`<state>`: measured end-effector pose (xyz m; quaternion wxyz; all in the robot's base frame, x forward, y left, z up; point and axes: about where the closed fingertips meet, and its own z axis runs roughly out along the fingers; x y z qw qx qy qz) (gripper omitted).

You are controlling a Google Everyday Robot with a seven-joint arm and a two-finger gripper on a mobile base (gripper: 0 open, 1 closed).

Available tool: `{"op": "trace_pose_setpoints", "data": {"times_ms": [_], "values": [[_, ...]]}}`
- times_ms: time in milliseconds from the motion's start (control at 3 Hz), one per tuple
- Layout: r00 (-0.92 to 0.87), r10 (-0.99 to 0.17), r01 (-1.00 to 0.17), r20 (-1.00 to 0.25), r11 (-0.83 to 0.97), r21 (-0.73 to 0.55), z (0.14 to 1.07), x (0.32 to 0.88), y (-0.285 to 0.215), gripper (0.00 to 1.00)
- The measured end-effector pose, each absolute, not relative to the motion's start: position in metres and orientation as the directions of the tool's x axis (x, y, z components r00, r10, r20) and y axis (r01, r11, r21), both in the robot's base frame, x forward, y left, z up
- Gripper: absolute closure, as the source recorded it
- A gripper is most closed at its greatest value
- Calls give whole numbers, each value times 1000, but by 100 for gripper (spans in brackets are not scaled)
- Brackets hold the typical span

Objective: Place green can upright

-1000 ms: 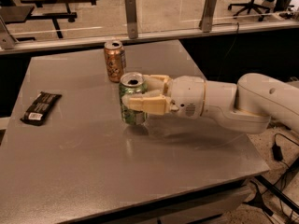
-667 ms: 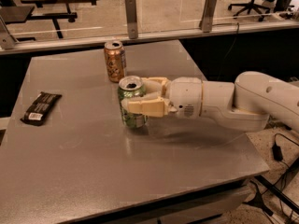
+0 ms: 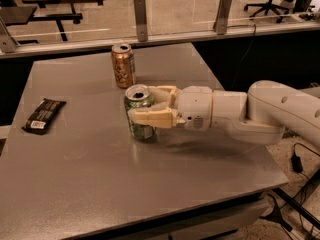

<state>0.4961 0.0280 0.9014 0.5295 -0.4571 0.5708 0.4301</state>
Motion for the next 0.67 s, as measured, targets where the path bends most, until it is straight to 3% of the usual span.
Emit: {"op": "trace_pose_setpoints", "data": {"times_ms": [667], "values": [[-13,-57,-975,-998,221,0,897,497,31,5]]}}
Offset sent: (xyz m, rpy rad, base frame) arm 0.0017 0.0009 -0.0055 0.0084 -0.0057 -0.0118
